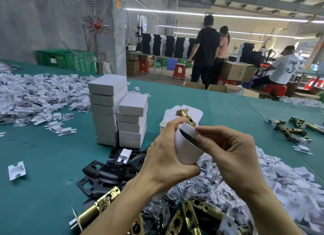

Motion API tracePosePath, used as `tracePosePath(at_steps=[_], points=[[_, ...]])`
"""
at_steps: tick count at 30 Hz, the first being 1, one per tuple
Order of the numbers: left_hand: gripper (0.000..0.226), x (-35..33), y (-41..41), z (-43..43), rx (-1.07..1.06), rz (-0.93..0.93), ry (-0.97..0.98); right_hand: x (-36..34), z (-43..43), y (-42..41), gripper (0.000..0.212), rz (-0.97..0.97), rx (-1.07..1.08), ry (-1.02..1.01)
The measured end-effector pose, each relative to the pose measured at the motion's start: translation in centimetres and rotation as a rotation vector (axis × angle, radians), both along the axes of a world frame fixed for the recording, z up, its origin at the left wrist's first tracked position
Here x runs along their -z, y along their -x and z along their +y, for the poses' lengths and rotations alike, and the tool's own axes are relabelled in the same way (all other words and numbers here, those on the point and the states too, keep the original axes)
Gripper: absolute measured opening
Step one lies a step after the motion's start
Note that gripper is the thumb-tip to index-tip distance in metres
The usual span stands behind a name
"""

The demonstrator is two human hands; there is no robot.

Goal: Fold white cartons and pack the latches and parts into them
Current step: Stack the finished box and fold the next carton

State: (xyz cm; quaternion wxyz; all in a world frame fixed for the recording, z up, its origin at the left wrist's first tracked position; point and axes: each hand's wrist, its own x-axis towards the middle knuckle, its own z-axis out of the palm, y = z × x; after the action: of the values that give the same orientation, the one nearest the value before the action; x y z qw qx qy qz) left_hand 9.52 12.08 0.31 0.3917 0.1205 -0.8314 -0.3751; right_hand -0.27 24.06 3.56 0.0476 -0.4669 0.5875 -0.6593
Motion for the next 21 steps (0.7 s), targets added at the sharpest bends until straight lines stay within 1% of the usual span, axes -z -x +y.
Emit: tracePosePath(at_steps=[2,5,8,11,15,18,21], points=[[0.090,0.0,0.0,0.1,0.014,0.000,0.003,-0.1,0.3,0.4,0.019,-0.019,-0.034,-0.029],[0.090,0.0,0.1,0.1,0.009,-0.007,-0.002,-0.2,0.7,0.6,0.019,-0.031,-0.078,-0.075],[0.089,0.0,0.0,0.0,0.003,-0.005,-0.006,-0.4,0.8,0.6,0.022,-0.014,-0.119,-0.117],[0.089,-0.2,-0.1,-0.2,0.031,0.021,-0.048,-0.6,0.9,0.5,0.026,0.044,-0.158,-0.157],[0.088,-0.4,-0.2,-0.1,0.080,0.051,-0.067,-1.0,1.5,0.8,0.031,0.041,-0.239,-0.206],[0.081,-0.4,-0.3,0.1,0.174,0.076,-0.121,-1.1,2.0,1.1,0.033,0.016,-0.324,-0.190],[0.078,-0.3,-0.3,0.1,0.251,0.044,-0.175,-0.8,1.8,1.1,0.033,-0.045,-0.347,-0.115]])
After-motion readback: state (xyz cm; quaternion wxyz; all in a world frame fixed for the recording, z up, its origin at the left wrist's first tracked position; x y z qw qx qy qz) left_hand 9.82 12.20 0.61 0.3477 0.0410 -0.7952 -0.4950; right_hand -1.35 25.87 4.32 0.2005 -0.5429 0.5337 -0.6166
